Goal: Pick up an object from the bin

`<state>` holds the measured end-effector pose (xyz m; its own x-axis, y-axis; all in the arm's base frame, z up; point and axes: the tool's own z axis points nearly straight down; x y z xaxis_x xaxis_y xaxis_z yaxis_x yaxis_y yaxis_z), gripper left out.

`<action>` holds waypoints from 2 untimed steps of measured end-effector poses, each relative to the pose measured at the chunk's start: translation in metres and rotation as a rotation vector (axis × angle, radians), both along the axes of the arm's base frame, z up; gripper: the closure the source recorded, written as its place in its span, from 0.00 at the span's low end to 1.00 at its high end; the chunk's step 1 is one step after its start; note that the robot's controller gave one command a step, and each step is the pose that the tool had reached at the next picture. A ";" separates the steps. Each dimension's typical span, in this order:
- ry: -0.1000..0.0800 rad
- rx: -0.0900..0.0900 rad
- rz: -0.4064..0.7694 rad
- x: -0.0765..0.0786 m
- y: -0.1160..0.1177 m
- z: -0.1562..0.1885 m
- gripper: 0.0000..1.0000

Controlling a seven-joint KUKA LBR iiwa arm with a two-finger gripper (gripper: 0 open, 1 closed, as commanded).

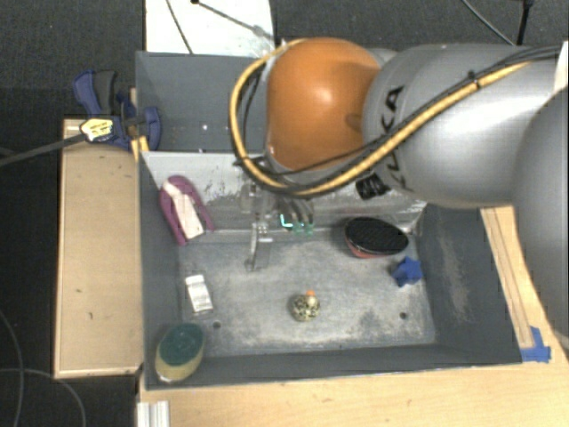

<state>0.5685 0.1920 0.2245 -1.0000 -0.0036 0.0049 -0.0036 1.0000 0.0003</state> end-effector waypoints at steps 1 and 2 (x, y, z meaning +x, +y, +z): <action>0.000 -0.001 0.161 -0.025 -0.009 -0.121 0.00; -0.005 0.000 0.303 -0.071 -0.067 -0.092 0.00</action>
Offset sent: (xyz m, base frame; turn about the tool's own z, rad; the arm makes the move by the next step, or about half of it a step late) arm -0.0239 -0.0081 -0.1175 -0.1615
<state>0.4978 0.1248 0.1329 -0.9533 -0.3021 -0.0001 -0.3021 0.9533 -0.0004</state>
